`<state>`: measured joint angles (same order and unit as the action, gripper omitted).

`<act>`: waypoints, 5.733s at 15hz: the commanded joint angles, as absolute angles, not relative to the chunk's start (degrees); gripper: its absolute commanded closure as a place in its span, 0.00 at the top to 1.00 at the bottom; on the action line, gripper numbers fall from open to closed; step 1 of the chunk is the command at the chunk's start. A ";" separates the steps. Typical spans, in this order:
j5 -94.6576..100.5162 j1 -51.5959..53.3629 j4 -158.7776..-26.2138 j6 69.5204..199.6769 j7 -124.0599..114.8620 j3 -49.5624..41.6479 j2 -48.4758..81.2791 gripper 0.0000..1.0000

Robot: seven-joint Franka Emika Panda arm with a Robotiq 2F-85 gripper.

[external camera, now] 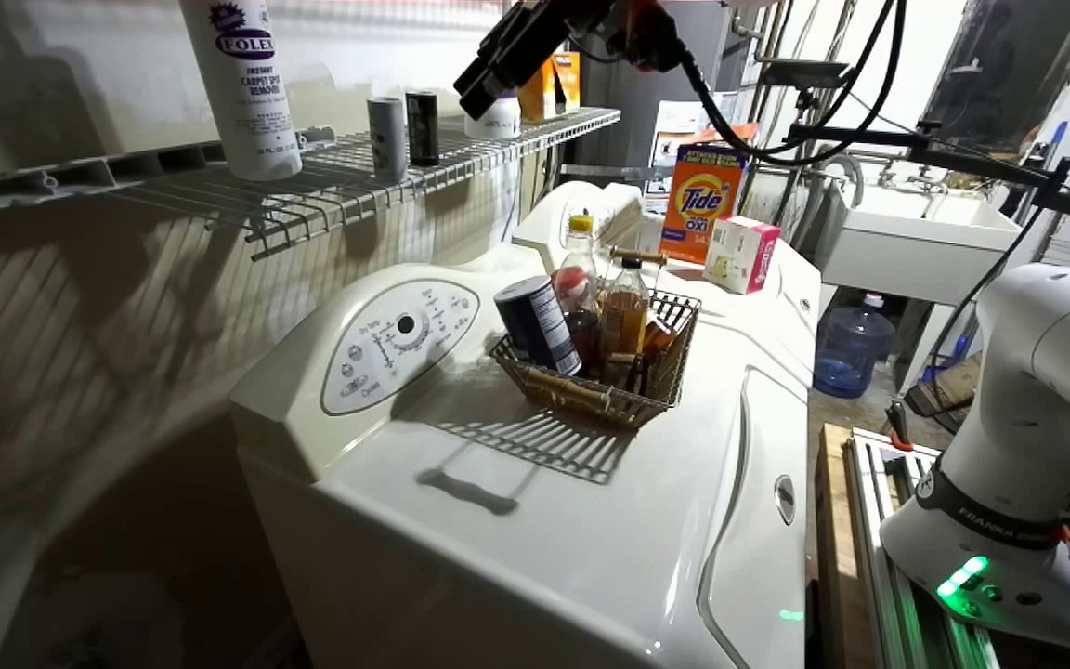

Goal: Remove the small white container from the bottom shelf and put it in the basket.

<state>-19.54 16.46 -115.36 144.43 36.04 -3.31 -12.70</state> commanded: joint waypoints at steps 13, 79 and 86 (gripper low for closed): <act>-3.02 8.03 -107.83 152.49 16.16 3.12 -3.33 1.00; -8.73 8.21 -130.87 144.98 20.57 0.22 -24.33 0.20; -9.74 9.82 -143.80 148.93 20.24 -3.26 -30.81 0.20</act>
